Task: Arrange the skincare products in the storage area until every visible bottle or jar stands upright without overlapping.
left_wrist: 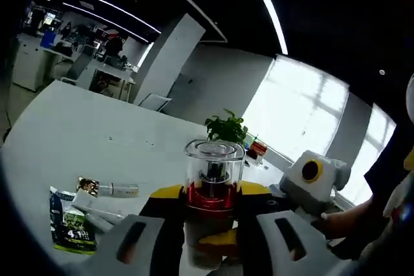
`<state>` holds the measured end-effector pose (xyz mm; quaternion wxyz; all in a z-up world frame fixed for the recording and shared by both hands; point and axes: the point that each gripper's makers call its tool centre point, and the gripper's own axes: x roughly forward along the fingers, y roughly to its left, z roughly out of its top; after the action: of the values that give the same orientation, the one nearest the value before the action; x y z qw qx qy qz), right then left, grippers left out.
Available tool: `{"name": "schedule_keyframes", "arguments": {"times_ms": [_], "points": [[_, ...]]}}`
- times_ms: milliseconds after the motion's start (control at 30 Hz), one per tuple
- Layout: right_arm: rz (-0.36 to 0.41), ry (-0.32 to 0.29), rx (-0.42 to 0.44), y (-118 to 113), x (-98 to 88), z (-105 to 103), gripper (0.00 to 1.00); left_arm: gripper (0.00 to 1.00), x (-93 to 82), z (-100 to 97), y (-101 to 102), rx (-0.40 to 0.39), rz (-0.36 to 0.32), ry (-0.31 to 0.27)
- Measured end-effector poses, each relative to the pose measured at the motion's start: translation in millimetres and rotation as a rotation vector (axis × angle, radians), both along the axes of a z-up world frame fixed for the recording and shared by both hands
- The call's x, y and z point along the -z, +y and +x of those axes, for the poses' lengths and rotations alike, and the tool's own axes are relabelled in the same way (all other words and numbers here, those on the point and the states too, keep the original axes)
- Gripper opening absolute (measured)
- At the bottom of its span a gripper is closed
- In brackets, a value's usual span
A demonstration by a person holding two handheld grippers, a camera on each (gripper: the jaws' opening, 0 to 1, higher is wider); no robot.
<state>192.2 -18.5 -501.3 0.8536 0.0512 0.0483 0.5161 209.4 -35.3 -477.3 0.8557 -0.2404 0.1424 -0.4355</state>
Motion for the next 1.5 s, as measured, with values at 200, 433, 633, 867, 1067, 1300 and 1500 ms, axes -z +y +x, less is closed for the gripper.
{"name": "schedule_keyframes", "arguments": {"times_ms": [200,433,633,867,1067,1300,1500], "points": [[0.07,0.114,-0.348,1.4,-18.5,-41.4,0.34,0.25,-46.1,-43.4,-22.6,0.302,-0.008,-0.162],[0.038,0.048,-0.465,-0.5,-30.7,-63.4,0.31,0.25,-59.4,-63.7,-37.7,0.462,0.026,-0.213],[0.051,0.132,-0.338,-0.1,-33.2,-52.3,0.29,0.26,-61.9,-53.5,-40.3,0.438,-0.023,-0.17],[0.04,0.108,-0.142,-12.8,-37.1,-24.2,0.29,0.27,-69.6,-29.7,-41.9,0.276,-0.008,-0.196],[-0.145,0.009,0.12,-30.9,-22.8,4.2,0.29,0.27,-59.8,-7.1,-40.2,0.071,0.06,-0.187],[-0.257,-0.074,0.335,-34.4,-16.3,17.3,0.29,0.26,-46.4,14.5,-31.9,-0.161,0.169,-0.191],[-0.225,-0.046,0.368,-33.7,-16.1,15.7,0.29,0.26,-36.2,21.3,-18.3,-0.328,0.138,-0.089]]}}
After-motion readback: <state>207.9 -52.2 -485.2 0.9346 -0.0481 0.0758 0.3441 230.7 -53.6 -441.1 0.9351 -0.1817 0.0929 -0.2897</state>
